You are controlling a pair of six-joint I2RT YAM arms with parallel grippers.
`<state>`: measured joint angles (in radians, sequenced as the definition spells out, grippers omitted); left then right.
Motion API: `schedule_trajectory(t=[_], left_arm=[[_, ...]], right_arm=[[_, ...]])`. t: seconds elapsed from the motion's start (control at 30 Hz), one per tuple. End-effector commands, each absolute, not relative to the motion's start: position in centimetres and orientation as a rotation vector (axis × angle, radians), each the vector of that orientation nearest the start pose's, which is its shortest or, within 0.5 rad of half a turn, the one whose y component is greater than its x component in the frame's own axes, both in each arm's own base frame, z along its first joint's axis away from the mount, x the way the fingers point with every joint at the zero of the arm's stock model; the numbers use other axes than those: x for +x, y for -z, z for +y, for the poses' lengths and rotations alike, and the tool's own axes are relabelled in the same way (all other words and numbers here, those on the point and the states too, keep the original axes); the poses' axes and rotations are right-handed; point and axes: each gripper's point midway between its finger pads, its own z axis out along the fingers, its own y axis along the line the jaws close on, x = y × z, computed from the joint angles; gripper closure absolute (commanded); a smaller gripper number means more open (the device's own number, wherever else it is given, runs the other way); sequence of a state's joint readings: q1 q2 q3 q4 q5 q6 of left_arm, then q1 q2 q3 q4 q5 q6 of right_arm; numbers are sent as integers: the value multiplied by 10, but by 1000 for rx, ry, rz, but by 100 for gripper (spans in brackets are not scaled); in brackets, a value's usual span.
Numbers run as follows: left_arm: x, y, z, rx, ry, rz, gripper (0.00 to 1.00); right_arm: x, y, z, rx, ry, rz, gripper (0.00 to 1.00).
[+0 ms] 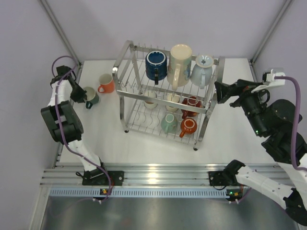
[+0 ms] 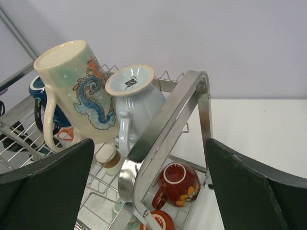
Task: Load the cups into the dish rack
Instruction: Grab a cup with the left arm, then pass the cup from the left arm to the right
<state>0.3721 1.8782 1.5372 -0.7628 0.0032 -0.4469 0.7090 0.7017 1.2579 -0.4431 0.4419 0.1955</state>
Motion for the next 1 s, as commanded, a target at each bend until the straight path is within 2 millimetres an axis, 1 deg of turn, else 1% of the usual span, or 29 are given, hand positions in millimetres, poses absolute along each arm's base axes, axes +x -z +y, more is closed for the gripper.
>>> schedule_trajectory(t=[0.0,0.03,0.07,0.1,0.13,0.2,0.23,0.27,0.37,0.4,0.47,0.53,0.57,0.6,0.63,0.67,0.7,0.73,0.77,0.8,0.83,0.87,0.9,0.93,0.97], left_arm=[[442,-206,111,-940,314,2207,100],[445,-230,105,-898,360,2160,100],[448,-244,99,-879,405,2128,100],[449,-259,89,-837,481,2104,100],[450,-283,83,-793,514,2043,100],[449,-307,74,-743,568,1992,100],[449,-323,73,-724,574,1953,100],[444,-335,72,-714,568,1925,100],[437,-351,76,-716,522,1890,100],[434,-352,76,-720,514,1890,100],[431,-360,71,-698,536,1879,100],[424,-382,59,-633,591,1837,100],[423,-397,54,-586,611,1797,100],[417,-417,49,-544,623,1748,100],[412,-431,38,-506,684,1721,100],[409,-442,32,-479,715,1692,100],[403,-469,24,-449,766,1614,100],[396,-480,12,-407,841,1595,100],[391,-494,4,-373,898,1554,100],[383,-519,-8,-329,1005,1465,100],[378,-531,-15,-291,1068,1423,100],[368,-540,-25,-231,1137,1400,100],[358,-560,-33,-190,1218,1325,100],[351,-568,-37,-166,1251,1296,100],[345,-573,-40,-149,1276,1278,100]], right_arm=[[216,-473,107,-38,-470,1434,1],[215,-475,109,-49,-483,1429,1],[213,-478,109,-56,-490,1420,1],[214,-478,110,-61,-492,1423,1],[212,-483,111,-65,-502,1415,1],[211,-487,113,-76,-508,1420,1],[211,-488,116,-88,-517,1422,1],[211,-488,118,-96,-523,1429,0],[210,-490,126,-114,-559,1440,1],[209,-490,128,-118,-572,1440,0],[210,-491,135,-130,-605,1438,1],[208,-493,144,-170,-630,1439,1],[210,-496,149,-191,-638,1438,1],[208,-498,155,-236,-652,1432,1],[207,-502,158,-255,-660,1420,1],[209,-503,164,-278,-668,1417,0],[204,-512,170,-318,-691,1391,1],[206,-516,176,-340,-704,1377,1],[203,-526,180,-363,-725,1347,1],[197,-531,188,-410,-767,1320,1],[199,-532,197,-434,-785,1315,1],[196,-543,201,-448,-812,1284,1],[191,-546,210,-495,-852,1268,1],[195,-544,221,-524,-872,1278,1],[193,-551,225,-535,-902,1264,0]])
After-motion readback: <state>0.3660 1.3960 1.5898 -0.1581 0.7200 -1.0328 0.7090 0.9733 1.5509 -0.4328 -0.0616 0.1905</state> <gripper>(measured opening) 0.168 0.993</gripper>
